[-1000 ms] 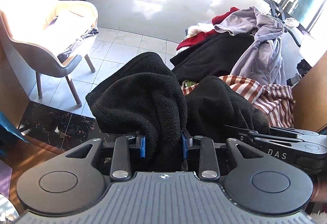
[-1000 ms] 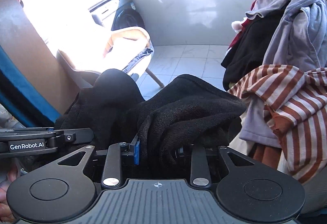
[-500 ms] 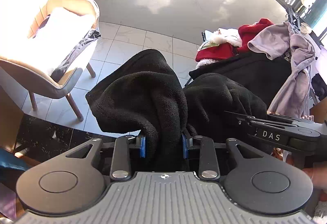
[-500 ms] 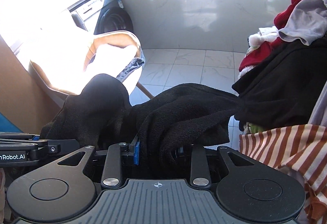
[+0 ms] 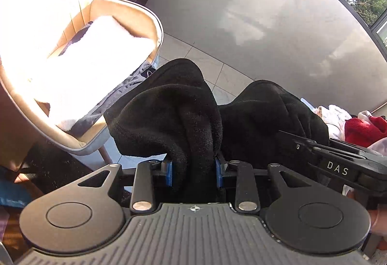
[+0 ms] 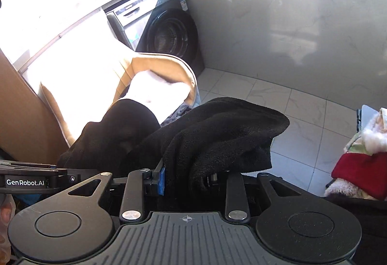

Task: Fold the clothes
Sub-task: 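Lift the folded fleece with both grippers and carry it to the beige armchair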

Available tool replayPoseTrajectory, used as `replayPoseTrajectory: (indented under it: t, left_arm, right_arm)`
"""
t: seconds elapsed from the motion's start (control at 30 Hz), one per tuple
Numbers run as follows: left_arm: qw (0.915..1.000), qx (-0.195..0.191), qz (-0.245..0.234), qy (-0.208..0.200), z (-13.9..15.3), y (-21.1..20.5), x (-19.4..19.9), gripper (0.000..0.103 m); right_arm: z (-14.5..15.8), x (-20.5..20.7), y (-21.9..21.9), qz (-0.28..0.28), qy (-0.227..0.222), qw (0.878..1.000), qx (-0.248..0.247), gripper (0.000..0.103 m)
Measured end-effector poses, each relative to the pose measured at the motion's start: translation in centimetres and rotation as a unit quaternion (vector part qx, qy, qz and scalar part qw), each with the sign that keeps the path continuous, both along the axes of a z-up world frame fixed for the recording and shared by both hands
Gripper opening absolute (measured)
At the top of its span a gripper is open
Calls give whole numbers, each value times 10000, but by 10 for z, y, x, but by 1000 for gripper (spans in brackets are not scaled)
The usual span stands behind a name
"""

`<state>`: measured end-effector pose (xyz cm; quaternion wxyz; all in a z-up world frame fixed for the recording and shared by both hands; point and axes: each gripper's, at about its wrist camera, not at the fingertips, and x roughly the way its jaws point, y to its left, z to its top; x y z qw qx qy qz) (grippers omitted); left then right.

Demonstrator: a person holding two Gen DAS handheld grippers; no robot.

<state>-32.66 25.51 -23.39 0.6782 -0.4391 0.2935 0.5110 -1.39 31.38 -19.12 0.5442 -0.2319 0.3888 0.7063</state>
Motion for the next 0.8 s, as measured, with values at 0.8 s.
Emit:
replayPoseTrajectory:
  t: [0.8]
  left_arm:
    - [9709, -491, 2340, -117, -71, 178, -143, 31]
  right_arm:
    - [-67, -162, 314, 2370, -659, 9684, -415, 27]
